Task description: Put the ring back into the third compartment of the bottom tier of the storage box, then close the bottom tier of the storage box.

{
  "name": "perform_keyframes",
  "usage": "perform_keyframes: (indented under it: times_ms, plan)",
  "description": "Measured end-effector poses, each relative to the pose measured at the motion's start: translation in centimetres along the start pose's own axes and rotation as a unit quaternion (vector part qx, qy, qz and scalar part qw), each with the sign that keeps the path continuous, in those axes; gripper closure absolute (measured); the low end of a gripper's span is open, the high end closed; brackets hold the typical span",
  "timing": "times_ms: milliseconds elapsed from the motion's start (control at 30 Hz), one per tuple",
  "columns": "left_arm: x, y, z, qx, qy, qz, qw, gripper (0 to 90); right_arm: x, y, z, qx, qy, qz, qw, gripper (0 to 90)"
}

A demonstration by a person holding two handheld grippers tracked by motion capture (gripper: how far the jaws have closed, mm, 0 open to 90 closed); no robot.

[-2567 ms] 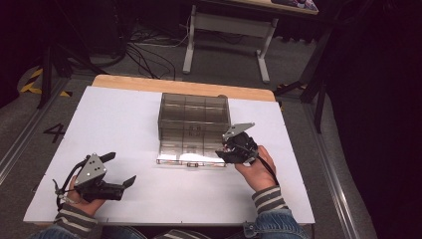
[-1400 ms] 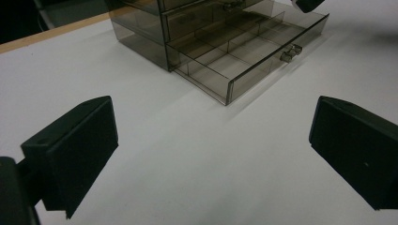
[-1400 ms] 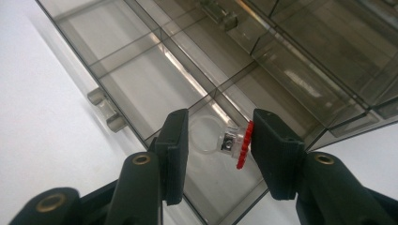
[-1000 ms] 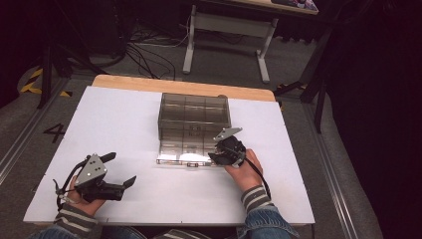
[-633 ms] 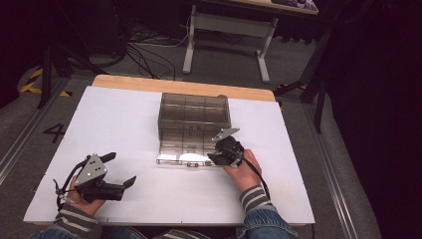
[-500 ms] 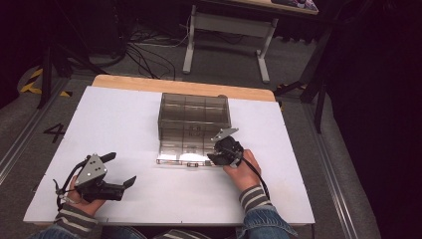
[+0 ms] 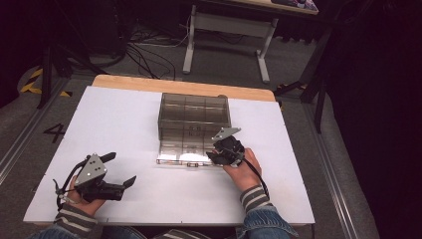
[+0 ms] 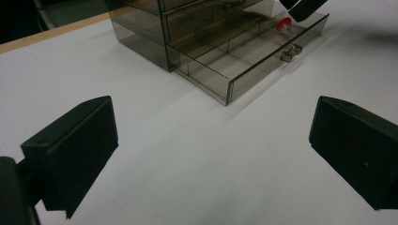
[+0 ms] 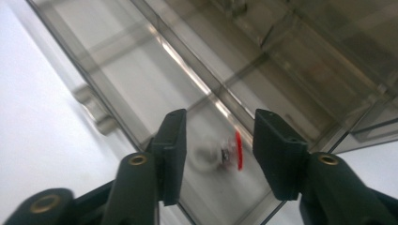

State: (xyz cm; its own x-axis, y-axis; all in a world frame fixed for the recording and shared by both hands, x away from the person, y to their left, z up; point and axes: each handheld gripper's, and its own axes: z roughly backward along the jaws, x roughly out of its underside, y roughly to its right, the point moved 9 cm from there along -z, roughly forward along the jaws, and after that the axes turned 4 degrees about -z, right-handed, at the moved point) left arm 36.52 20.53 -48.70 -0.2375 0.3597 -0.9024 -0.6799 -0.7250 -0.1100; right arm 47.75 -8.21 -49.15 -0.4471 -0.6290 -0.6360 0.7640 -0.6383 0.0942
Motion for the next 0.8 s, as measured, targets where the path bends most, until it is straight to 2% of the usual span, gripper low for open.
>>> perform_keyframes:
  times_ms: [167, 367, 600, 800]
  plan:
    - [0.0, 0.0, 0.0, 0.0, 0.0, -0.001, 1.0, 2.3, -0.8, -0.7, 1.1, -0.013, 0.024, 0.004, 0.9996, 70.7]
    - [0.0, 0.0, 0.0, 0.0, 0.001, 0.0, 1.0, 2.3, -1.4, -1.9, 1.9, -0.026, 0.035, 0.028, 0.9987, 85.2]
    - [0.0, 0.0, 0.0, 0.0, 0.002, 0.0, 1.0, 2.3, -1.8, -3.4, 2.3, -0.043, 0.037, 0.07, 0.9959, 89.2]
    - [-0.1, 0.0, 0.0, 0.0, 0.001, 0.0, 1.0, 2.3, -1.8, -4.6, 2.2, -0.058, 0.032, 0.091, 0.9937, 90.0]
